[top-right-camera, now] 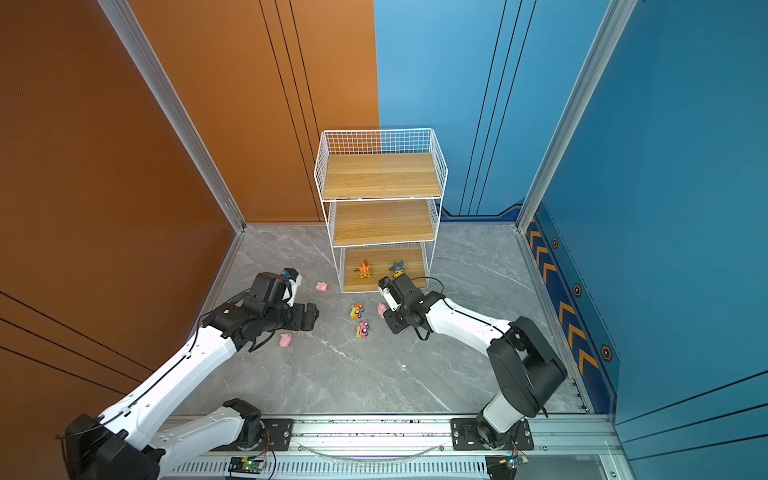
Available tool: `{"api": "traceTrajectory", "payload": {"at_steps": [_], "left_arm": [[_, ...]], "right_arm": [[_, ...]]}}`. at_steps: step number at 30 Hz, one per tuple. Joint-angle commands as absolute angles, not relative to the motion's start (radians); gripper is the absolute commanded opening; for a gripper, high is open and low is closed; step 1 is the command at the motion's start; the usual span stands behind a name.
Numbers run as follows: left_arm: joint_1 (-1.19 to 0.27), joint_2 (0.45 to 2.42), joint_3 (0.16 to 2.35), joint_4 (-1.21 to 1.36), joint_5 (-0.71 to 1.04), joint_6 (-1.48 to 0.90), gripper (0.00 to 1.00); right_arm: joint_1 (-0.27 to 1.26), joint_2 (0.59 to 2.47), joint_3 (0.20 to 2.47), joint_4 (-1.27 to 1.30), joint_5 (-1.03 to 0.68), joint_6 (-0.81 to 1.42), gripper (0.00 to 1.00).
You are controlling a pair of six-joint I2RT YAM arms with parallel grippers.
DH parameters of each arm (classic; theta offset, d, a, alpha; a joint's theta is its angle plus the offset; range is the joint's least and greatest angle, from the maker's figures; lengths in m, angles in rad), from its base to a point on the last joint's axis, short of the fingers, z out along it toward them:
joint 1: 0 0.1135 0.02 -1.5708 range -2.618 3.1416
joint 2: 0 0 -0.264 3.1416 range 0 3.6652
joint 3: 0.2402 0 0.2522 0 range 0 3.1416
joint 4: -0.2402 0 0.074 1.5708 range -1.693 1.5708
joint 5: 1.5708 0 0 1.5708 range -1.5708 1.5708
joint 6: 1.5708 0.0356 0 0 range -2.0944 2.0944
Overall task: Place and organize the plastic toys onto the shelf
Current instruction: 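Lower the right gripper onto a pink pig and close on it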
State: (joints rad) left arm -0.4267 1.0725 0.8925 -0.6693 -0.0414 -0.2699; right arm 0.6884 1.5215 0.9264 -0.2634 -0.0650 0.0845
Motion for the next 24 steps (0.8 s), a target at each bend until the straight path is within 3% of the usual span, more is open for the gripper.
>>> {"api": "traceTrajectory", "payload": {"at_steps": [1, 7, 24], "left_arm": [[-0.448, 1.077, 0.889, -0.671, -0.053, -0.265, 0.98], [-0.448, 1.038, 0.906, -0.672, -0.043, -0.23, 0.99], [-0.46, 1.078, 1.091, -0.678, -0.055, -0.175, 0.98]], "right_arm": [[0.695, 1.46, 0.795, -0.008, -0.047, 0.121, 0.5], [0.695, 1.43, 0.578, 0.318, 0.031, 0.106, 0.64], [0.651, 1.555, 0.373, 0.738, -0.041, 0.107, 0.59]]}}
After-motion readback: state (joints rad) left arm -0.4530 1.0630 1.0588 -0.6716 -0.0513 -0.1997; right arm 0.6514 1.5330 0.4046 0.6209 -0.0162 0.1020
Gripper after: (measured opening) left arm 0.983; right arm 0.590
